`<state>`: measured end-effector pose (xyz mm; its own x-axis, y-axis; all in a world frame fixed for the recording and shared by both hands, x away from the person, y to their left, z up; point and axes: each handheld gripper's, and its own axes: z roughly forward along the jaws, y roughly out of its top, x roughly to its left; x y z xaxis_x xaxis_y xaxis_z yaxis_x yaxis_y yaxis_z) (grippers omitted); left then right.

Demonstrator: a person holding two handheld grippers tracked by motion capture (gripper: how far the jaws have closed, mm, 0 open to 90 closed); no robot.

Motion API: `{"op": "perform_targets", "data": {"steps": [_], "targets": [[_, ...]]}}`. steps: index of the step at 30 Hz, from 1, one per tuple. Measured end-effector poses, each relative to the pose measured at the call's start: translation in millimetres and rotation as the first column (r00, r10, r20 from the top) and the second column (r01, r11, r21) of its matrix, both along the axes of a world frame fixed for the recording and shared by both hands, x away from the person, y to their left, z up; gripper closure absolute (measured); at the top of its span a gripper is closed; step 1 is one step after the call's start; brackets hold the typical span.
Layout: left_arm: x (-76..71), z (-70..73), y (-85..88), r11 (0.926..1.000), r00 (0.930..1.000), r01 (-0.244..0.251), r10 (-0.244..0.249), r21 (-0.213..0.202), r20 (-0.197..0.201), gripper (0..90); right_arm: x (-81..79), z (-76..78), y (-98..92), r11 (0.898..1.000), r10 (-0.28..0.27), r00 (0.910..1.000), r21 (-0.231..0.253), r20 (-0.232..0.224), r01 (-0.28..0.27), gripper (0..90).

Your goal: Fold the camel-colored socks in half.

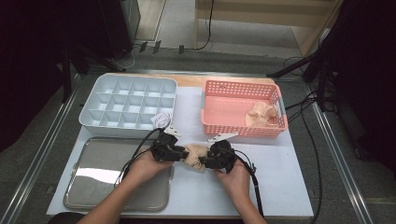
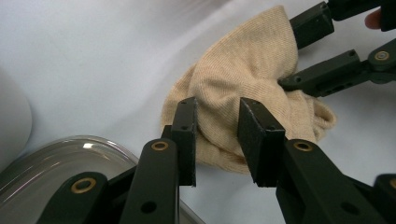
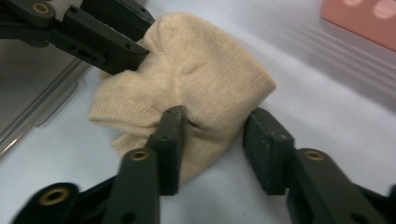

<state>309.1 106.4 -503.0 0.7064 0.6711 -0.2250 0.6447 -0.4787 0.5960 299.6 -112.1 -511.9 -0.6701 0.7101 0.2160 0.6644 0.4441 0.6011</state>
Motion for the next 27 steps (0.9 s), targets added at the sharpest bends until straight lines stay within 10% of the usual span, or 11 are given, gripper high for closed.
{"op": "perform_targets", "data": {"steps": [5, 27], "targets": [[-0.4, 0.1, -0.3, 1.0000, 1.0000, 0.001, -0.001, -0.002, -0.004, 69.2, 0.4, -1.3, -1.4, 0.999, 0.014, 0.9998, 0.043, -0.016, -0.013, 83.4], [-5.9, 6.6, -6.6, 0.9987, 0.9993, 0.037, -0.036, -0.034, 0.009, 71.3, 21.3, 4.3, -18.6, 1.000, 0.017, 0.9986, 0.011, -0.051, -0.016, 83.5]]}}
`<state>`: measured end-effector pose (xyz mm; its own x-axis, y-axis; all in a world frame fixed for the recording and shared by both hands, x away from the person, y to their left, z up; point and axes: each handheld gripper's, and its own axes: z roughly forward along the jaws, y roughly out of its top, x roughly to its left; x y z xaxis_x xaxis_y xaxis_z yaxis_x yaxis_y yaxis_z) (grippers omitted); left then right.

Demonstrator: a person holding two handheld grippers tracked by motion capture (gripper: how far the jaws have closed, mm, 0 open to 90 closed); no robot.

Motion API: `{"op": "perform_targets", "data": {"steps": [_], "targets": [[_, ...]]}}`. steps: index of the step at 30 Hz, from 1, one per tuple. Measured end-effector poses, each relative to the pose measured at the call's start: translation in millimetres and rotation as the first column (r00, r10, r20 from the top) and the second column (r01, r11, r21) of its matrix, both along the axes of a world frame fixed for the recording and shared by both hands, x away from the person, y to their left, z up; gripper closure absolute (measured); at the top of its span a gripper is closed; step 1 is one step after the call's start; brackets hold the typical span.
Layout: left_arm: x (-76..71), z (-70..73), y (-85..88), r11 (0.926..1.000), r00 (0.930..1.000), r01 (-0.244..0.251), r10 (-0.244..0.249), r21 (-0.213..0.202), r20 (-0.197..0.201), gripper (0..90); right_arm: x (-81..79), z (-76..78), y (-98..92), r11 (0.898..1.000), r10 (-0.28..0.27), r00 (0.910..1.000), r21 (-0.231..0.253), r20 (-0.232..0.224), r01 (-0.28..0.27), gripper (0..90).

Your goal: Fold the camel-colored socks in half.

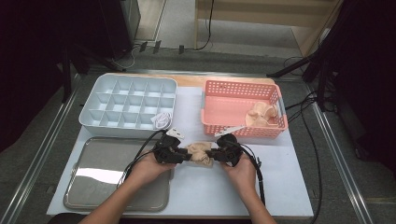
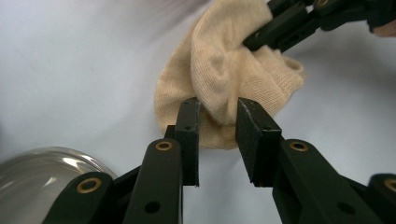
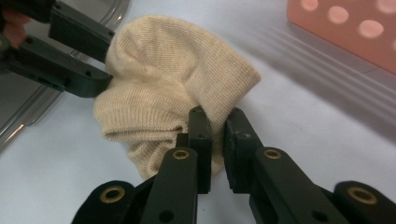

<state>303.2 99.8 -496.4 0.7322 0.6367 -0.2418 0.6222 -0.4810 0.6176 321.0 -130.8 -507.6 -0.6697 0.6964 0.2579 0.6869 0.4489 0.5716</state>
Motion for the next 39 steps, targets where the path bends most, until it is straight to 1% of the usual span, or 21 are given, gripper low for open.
{"op": "perform_targets", "data": {"steps": [3, 5, 7, 9, 11, 13, 17, 20, 23, 26, 28, 29, 31, 33, 36, 39], "targets": [[0.2, 7.1, 3.3, 0.9995, 0.9997, -0.016, 0.017, -0.028, 0.018, 71.3, -0.1, 0.3, 0.3, 1.000, 0.003, 1.0000, -0.005, 0.003, -0.003, 82.7], [0.3, 12.6, 4.6, 0.9986, 0.9990, -0.023, 0.025, -0.048, 0.037, 71.6, -0.3, 0.5, 0.5, 1.000, 0.004, 1.0000, -0.007, 0.004, -0.004, 82.4], [0.3, 16.1, 2.1, 0.9967, 0.9984, -0.021, 0.025, -0.078, 0.051, 72.1, -0.1, 0.6, 0.6, 1.000, 0.005, 1.0000, -0.008, 0.003, -0.005, 81.5], [0.3, 14.4, -3.8, 0.9963, 0.9984, -0.011, 0.015, -0.085, 0.054, 72.3, 0.1, 0.7, 0.3, 1.000, 0.005, 1.0000, -0.008, 0.002, -0.005, 80.1], [2.5, 7.1, -11.3, 0.9987, 0.9990, 0.005, -0.003, -0.052, 0.045, 72.3, 0.3, 0.7, 0.1, 1.000, 0.004, 1.0000, -0.008, 0.000, -0.004, 79.7], [5.3, 0.7, -14.8, 0.9994, 0.9995, 0.000, 0.001, -0.035, 0.030, 72.5, 0.2, 1.1, 0.0, 1.000, 0.002, 1.0000, -0.009, -0.002, -0.002, 78.9], [8.7, -4.3, -14.6, 0.9999, 0.9997, -0.002, 0.003, -0.015, 0.023, 72.9, 0.3, 2.6, -1.6, 1.000, 0.000, 1.0000, -0.004, 0.003, 0.000, 73.5], [9.2, -7.3, -13.8, 1.0000, 0.9997, -0.006, 0.006, 0.007, 0.026, 73.7, 0.6, 6.5, -5.7, 1.000, -0.002, 1.0000, 0.014, 0.004, 0.002, 70.4], [9.9, -9.5, -11.7, 0.9999, 0.9998, -0.010, 0.010, -0.003, 0.019, 74.1, -0.1, 12.6, -11.3, 1.000, -0.011, 0.9998, 0.026, 0.014, 0.011, 70.0], [10.3, -10.4, -10.7, 0.9999, 0.9998, -0.009, 0.009, -0.006, 0.019, 74.4, -0.5, 18.4, -17.5, 0.999, -0.022, 0.9996, 0.038, 0.018, 0.021, 75.9], [10.3, -10.8, -10.4, 0.9999, 0.9998, -0.008, 0.008, -0.006, 0.020, 74.5, 0.3, 19.7, -21.4, 0.999, -0.028, 0.9995, 0.040, 0.018, 0.027, 82.5], [10.2, -10.9, -10.3, 1.0000, 0.9997, -0.007, 0.007, -0.005, 0.022, 74.6, 0.5, 19.3, -22.3, 0.999, -0.032, 0.9994, 0.035, 0.010, 0.031, 84.4], [10.2, -11.3, -10.1, 0.9999, 0.9998, -0.008, 0.008, -0.009, 0.021, 74.7, 1.6, 16.0, -22.9, 0.999, -0.033, 0.9994, 0.012, 0.008, 0.033, 88.5], [10.7, -11.7, -9.1, 0.9999, 0.9998, -0.006, 0.006, -0.012, 0.018, 74.9, 2.1, 10.7, -22.3, 0.999, -0.036, 0.9993, -0.007, -0.008, 0.036, 90.0], [11.1, -12.3, -8.4, 0.9997, 0.9999, -0.009, 0.009, -0.021, 0.014, 75.3, 2.7, 3.5, -19.8, 0.999, -0.034, 0.9990, -0.013, -0.028, 0.034, 90.0], [11.6, -12.7, -7.2, 0.9997, 0.9999, -0.006, 0.006, -0.022, 0.012, 75.9, 3.6, -1.1, -15.9, 0.999, -0.025, 0.9988, -0.032, -0.042, 0.024, 90.0]]}}
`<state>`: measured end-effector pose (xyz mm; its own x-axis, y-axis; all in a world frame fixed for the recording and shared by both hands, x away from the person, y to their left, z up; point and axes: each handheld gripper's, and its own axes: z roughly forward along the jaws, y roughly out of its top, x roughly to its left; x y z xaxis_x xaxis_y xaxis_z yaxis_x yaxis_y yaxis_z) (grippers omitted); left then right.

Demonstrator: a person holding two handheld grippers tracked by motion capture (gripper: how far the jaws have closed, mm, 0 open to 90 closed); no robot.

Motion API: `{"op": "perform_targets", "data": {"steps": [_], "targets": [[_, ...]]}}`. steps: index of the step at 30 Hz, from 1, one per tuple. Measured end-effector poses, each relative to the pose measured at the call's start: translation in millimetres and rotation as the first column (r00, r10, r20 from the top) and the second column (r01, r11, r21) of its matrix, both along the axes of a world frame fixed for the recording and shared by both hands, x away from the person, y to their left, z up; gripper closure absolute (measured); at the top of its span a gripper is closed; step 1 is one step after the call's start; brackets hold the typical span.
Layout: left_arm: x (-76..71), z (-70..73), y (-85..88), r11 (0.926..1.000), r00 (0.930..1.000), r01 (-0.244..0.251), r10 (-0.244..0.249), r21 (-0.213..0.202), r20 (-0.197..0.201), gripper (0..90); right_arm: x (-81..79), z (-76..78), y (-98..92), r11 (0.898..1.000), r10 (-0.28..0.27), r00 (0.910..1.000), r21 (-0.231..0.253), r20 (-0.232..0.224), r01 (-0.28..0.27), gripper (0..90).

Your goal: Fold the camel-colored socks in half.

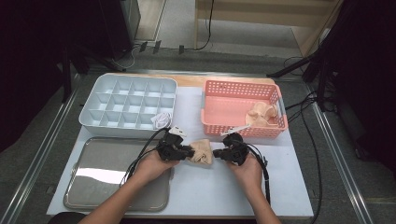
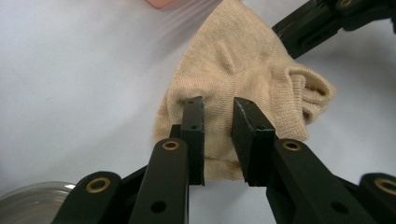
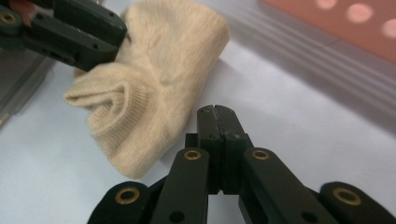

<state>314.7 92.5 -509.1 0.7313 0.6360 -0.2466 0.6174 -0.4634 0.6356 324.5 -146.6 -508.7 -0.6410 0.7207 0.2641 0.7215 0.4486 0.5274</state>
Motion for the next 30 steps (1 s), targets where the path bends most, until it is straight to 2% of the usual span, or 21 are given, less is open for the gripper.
{"op": "perform_targets", "data": {"steps": [8, 13, 17, 21, 24, 27, 30], "targets": [[0.4, -0.5, 1.6, 1.0000, 0.9999, -0.007, 0.007, -0.005, -0.009, 76.8, -3.1, -2.8, 3.9, 1.000, 0.003, 0.9999, 0.030, -0.011, -0.003, 90.0], [-1.3, 0.1, 0.0, 1.0000, 1.0000, -0.005, 0.005, 0.004, 0.003, 76.7, -3.5, -3.6, 7.0, 0.997, 0.006, 0.9993, 0.072, -0.038, -0.004, 90.0], [-2.0, 2.0, -0.7, 0.9999, 0.9999, -0.004, 0.004, 0.016, 0.012, 76.4, -5.1, 2.6, 8.6, 0.995, 0.010, 0.9999, 0.098, -0.006, -0.009, 90.0], [-2.5, 7.9, 0.4, 0.9998, 0.9996, -0.011, 0.010, 0.019, 0.027, 75.1, -4.9, 4.0, 9.1, 0.996, 0.013, 0.9999, 0.089, 0.001, -0.013, 90.0], [-2.3, 13.7, 1.0, 0.9996, 0.9986, -0.024, 0.025, -0.015, 0.047, 75.0, -4.5, 3.5, 8.7, 0.996, 0.016, 0.9999, 0.084, 0.000, -0.016, 90.0], [-1.6, 13.4, -2.3, 0.9988, 0.9990, -0.021, 0.023, -0.043, 0.037, 75.1, -4.2, 3.2, 8.6, 0.996, 0.019, 0.9998, 0.082, -0.003, -0.019, 90.0], [-2.1, 8.6, -7.2, 0.9999, 0.9995, -0.005, 0.005, -0.012, 0.032, 75.1, -4.3, 3.4, 8.7, 0.997, 0.020, 0.9998, 0.081, -0.001, -0.020, 90.0]]}}
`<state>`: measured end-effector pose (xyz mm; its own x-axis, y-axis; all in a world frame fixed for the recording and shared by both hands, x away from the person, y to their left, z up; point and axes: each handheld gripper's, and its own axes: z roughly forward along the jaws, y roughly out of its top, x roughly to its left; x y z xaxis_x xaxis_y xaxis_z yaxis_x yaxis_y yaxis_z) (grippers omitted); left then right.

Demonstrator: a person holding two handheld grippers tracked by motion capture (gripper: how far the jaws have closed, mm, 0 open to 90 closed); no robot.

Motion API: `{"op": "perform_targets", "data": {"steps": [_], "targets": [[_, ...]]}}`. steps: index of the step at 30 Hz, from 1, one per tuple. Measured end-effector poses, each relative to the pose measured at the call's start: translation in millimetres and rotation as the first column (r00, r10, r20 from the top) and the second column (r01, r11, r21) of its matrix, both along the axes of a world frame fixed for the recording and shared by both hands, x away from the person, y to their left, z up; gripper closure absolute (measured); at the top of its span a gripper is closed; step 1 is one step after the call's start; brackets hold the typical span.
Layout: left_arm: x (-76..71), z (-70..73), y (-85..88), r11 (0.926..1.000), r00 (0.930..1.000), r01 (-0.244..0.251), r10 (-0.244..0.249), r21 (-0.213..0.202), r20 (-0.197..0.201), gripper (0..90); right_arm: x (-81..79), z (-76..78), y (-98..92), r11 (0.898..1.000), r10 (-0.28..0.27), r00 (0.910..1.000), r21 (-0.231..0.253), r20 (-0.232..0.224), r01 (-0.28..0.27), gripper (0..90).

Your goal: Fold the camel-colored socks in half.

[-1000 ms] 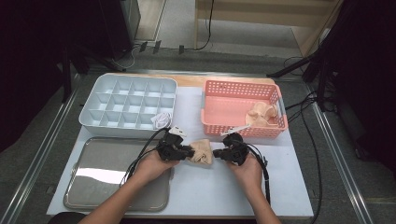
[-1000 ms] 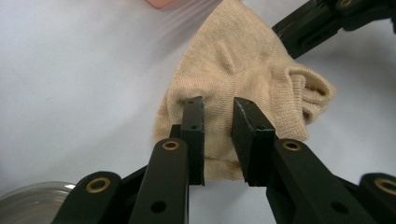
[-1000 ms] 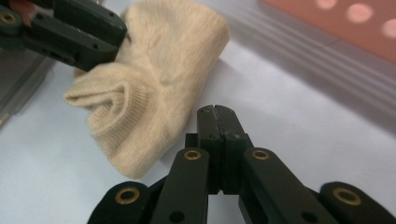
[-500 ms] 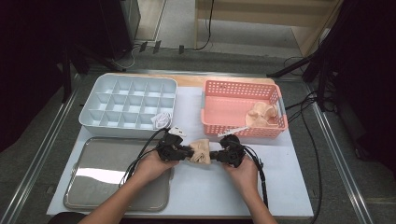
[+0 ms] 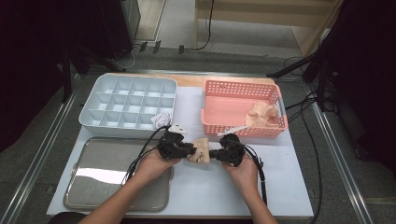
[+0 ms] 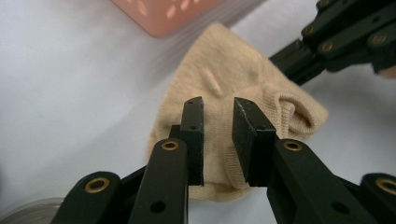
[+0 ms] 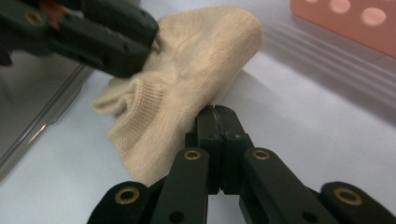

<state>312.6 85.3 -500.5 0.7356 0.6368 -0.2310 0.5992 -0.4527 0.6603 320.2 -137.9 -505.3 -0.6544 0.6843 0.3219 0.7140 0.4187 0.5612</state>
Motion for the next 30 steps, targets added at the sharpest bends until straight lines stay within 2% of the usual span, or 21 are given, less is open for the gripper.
{"op": "perform_targets", "data": {"steps": [3, 6, 9, 17, 20, 28, 30], "targets": [[0.1, -3.5, -2.5, 1.0000, 1.0000, 0.000, 0.000, 0.006, -0.006, 75.7, -0.4, 1.2, 0.6, 1.000, -0.004, 1.0000, 0.004, 0.007, 0.004, 90.0], [-1.4, -6.4, -3.5, 0.9991, 0.9999, 0.012, -0.013, 0.041, 0.007, 76.9, -0.7, 2.9, 1.5, 1.000, -0.003, 0.9999, 0.018, 0.017, 0.003, 90.0], [-0.9, -7.5, -3.2, 0.9991, 0.9999, 0.013, -0.013, 0.041, 0.002, 78.0, -1.7, 5.4, 4.1, 1.000, 0.004, 0.9998, 0.029, 0.022, -0.004, 90.0], [-0.8, -9.7, -4.3, 0.9993, 0.9999, 0.014, -0.014, 0.035, 0.003, 82.4, -3.4, 10.7, 12.0, 0.999, 0.018, 0.9991, 0.046, 0.038, -0.019, 90.0], [-2.0, -11.3, -4.6, 0.9998, 1.0000, 0.003, -0.003, 0.021, 0.002, 83.8, -3.8, 12.3, 15.4, 0.998, 0.027, 0.9988, 0.048, 0.041, -0.029, 90.0], [-3.1, -12.8, -1.9, 0.9999, 0.9999, -0.010, 0.010, 0.001, -0.005, 83.9, -3.6, 14.2, 21.6, 0.998, 0.033, 0.9979, 0.055, 0.056, -0.036, 90.0], [-2.4, -12.4, -0.8, 0.9998, 0.9997, -0.017, 0.017, -0.006, -0.018, 83.5, -3.8, 15.0, 23.0, 0.998, 0.036, 0.9977, 0.049, 0.057, -0.039, 90.0]]}}
